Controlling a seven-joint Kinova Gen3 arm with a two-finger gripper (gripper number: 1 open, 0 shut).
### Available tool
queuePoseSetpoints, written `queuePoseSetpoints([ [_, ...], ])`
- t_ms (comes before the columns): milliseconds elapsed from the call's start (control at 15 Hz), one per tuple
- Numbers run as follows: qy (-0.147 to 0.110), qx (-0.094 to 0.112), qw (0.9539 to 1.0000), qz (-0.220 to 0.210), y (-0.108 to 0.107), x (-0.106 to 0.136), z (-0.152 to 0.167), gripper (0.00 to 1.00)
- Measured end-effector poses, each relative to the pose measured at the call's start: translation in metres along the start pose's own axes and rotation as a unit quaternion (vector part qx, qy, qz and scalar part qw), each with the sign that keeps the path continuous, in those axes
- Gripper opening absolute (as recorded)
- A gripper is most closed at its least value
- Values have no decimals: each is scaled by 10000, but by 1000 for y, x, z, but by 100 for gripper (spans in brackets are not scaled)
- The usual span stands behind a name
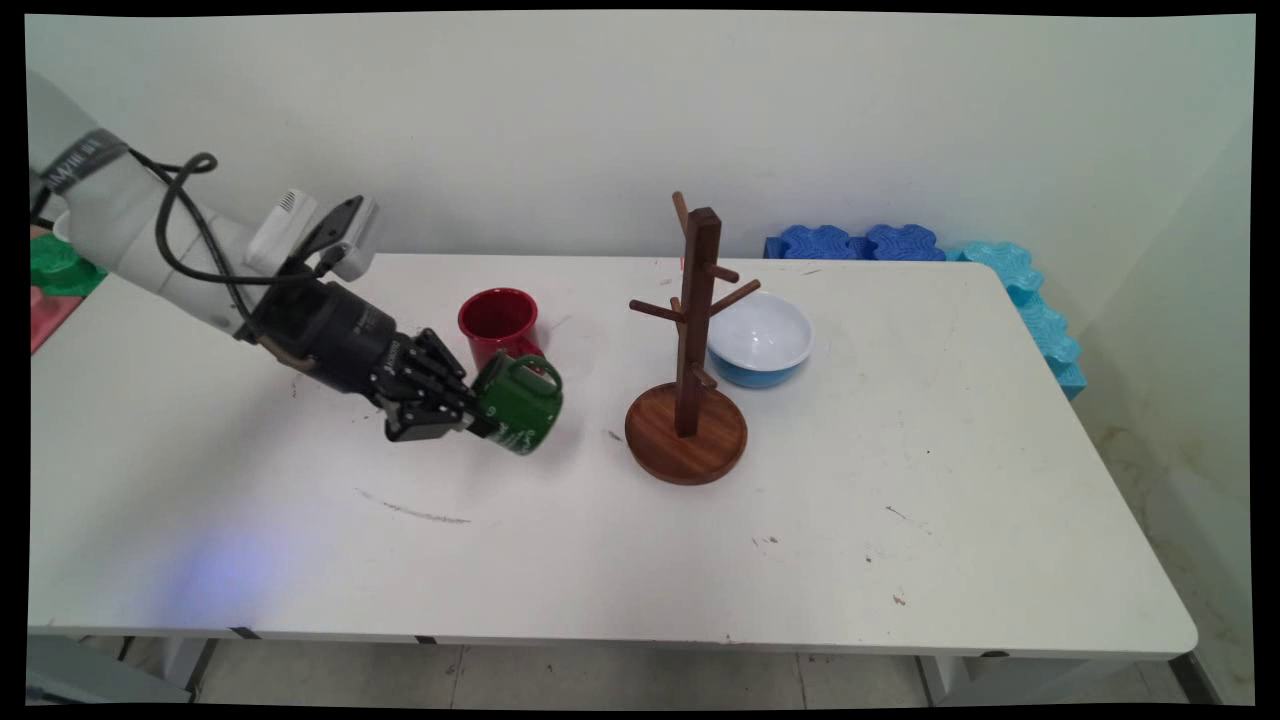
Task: Place the picked object on the table
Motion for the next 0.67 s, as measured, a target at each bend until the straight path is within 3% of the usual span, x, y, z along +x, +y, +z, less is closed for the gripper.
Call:
queuePoseSetpoints([
  [267,-394,247,9982,380,-3,-3,-12,0],
  [667,-906,538,9918,717,-2,-11,-20,0],
])
